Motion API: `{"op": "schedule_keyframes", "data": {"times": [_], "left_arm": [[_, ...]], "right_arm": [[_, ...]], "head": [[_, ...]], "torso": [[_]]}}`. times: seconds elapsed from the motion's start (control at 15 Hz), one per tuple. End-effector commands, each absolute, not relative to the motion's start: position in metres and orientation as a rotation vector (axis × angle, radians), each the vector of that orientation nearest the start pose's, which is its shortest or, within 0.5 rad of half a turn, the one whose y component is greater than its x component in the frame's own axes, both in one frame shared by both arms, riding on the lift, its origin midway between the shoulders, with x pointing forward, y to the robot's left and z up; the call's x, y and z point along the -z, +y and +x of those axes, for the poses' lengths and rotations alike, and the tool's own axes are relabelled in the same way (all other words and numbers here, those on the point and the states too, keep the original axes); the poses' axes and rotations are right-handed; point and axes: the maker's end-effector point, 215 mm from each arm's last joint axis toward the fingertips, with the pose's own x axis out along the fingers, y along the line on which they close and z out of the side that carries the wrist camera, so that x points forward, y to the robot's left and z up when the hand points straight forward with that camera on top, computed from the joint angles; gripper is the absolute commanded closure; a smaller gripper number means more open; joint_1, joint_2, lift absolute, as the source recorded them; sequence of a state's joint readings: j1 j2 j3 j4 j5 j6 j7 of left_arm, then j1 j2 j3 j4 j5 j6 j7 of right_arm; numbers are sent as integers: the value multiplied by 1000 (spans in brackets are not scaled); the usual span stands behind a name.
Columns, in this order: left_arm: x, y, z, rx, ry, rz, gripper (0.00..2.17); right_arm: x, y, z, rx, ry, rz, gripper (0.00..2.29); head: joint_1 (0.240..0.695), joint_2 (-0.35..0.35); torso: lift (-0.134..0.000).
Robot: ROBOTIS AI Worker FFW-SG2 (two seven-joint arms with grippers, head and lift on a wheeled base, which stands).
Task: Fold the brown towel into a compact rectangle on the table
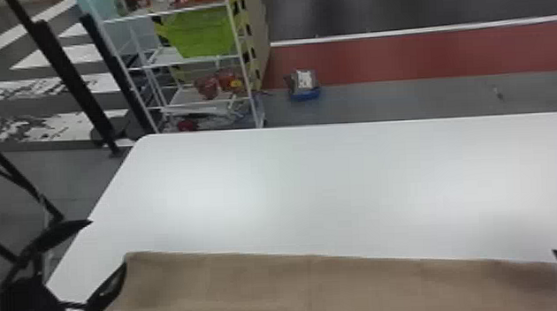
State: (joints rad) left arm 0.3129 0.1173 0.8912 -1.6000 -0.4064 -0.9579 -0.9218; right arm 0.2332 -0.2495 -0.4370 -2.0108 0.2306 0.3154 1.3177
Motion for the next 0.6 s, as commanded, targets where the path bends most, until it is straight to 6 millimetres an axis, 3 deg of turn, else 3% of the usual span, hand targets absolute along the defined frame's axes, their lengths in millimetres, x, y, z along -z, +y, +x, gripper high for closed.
{"op": "schedule_keyframes", "data": {"times": [0.0, 0.53], "left_arm": [[336, 435, 354, 406, -13, 1060, 80], [338, 436, 352, 409, -8, 1060, 80]], "right_arm": [[349, -305, 419, -833, 404, -381, 208], [347, -303, 418, -839, 402, -383, 208]], "head": [[695, 191], [695, 193]], "torso": [[-134], [-134]]}}
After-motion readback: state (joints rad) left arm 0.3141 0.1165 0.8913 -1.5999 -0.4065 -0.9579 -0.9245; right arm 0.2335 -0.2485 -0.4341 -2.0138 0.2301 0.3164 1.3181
